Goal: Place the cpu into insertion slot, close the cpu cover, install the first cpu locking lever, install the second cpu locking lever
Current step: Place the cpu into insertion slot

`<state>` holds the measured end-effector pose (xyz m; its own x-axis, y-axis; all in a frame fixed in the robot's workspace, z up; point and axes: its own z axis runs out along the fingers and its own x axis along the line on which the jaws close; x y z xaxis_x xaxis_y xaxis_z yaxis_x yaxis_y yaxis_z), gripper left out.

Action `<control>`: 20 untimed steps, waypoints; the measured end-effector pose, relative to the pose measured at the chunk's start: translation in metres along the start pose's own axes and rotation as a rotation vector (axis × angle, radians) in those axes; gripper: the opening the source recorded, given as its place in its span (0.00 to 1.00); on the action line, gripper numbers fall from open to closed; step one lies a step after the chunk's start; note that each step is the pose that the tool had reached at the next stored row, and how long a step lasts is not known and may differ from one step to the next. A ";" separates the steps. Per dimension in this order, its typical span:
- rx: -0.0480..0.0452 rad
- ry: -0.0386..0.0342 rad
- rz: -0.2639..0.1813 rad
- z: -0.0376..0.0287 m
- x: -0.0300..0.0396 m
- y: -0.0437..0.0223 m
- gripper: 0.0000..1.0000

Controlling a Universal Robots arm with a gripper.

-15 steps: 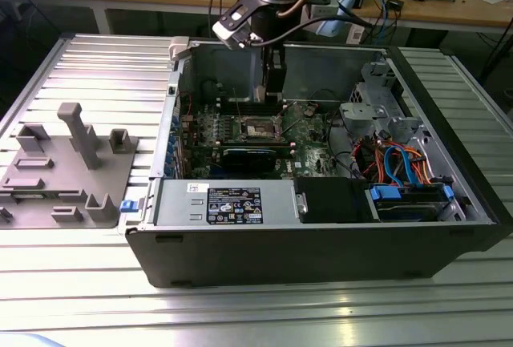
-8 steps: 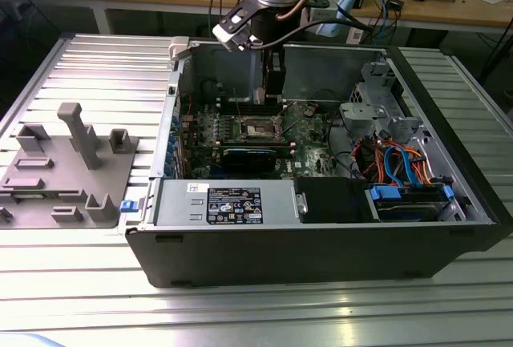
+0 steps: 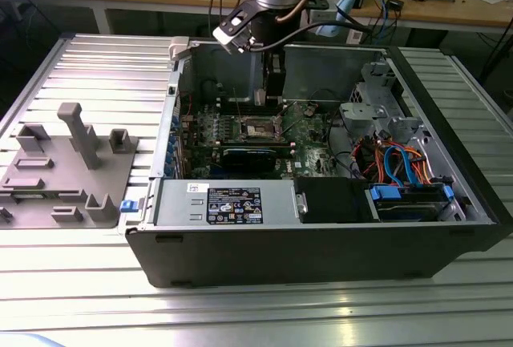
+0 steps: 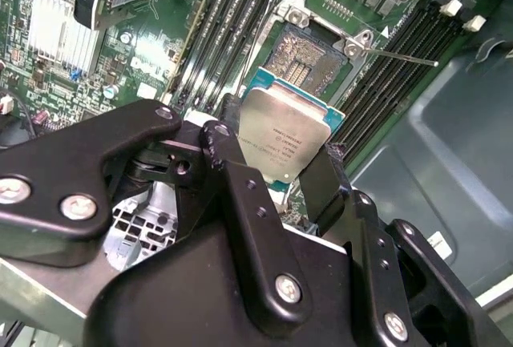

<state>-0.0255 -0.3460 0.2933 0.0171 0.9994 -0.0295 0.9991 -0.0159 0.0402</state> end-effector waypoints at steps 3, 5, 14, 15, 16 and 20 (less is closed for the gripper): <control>0.0000 0.0000 0.000 0.0002 0.0000 0.0000 0.54; -0.0001 0.0000 0.000 0.0002 0.0000 0.0000 0.54; -0.0003 0.0002 -0.004 0.0005 0.0000 0.0000 0.54; -0.0004 0.0005 -0.010 0.0008 0.0001 0.0000 0.54; -0.0007 0.0008 -0.018 0.0011 0.0002 0.0001 0.54; -0.0008 0.0009 -0.028 0.0020 0.0009 0.0003 0.54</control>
<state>-0.0251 -0.3452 0.2913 -0.0110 0.9995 -0.0297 0.9991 0.0122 0.0401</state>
